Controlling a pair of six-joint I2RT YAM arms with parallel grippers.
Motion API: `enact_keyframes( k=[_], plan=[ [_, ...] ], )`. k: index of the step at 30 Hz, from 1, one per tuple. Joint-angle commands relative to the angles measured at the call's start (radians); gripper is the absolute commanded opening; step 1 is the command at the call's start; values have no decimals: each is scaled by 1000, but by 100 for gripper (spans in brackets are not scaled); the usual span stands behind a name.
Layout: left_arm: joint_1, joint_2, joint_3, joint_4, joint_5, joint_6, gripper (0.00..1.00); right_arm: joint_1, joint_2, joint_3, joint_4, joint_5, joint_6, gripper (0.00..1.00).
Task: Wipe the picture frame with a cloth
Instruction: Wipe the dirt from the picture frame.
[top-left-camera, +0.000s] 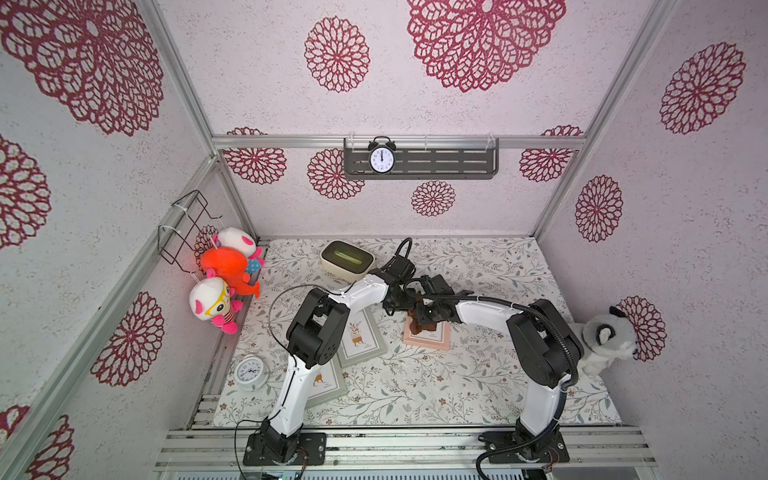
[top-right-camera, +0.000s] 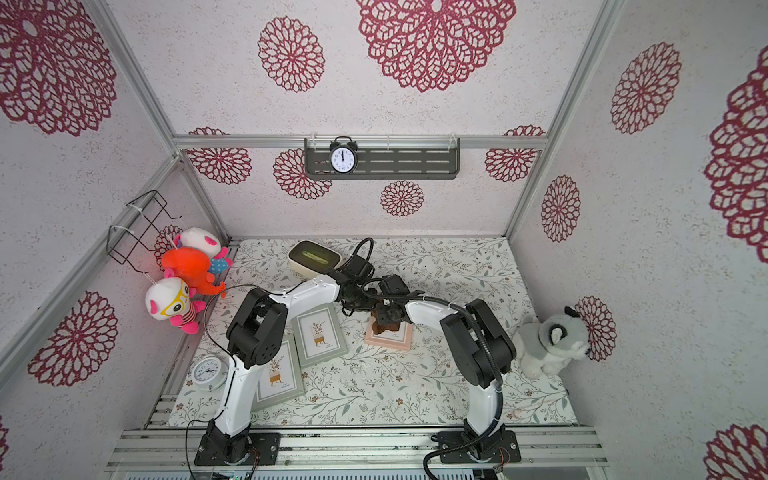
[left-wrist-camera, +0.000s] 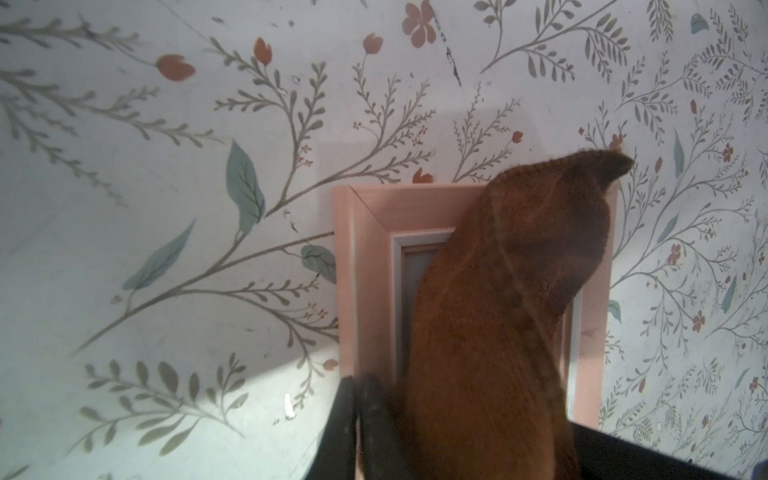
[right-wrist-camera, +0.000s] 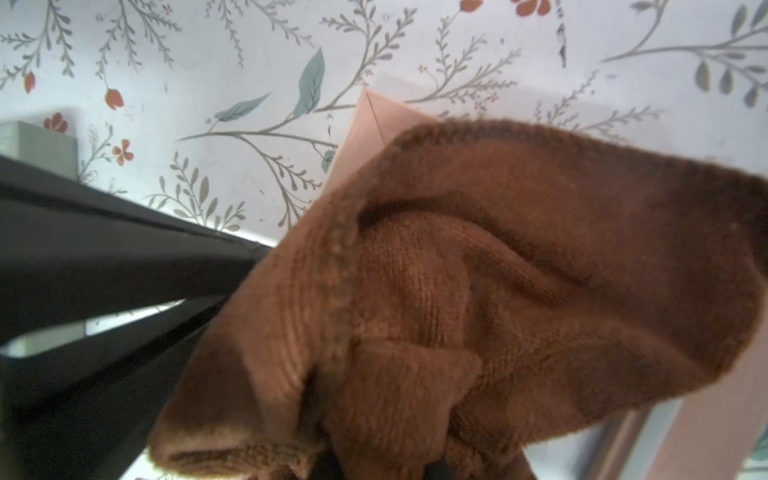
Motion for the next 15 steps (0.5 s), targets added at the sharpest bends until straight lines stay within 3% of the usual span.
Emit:
enact_keyframes(
  k=[1,10,15],
  plan=[
    [-21,136,-70,-152,-42,14,8,-28,82,-123,-195,75,21,0],
    [-20,140,-70,-149,-39,10,8,39,-67,-250,-318,-40,14,0],
    [-20,143,-67,-149,-38,12,8,30,-26,-208,-335,42,-4,0]
  ],
)
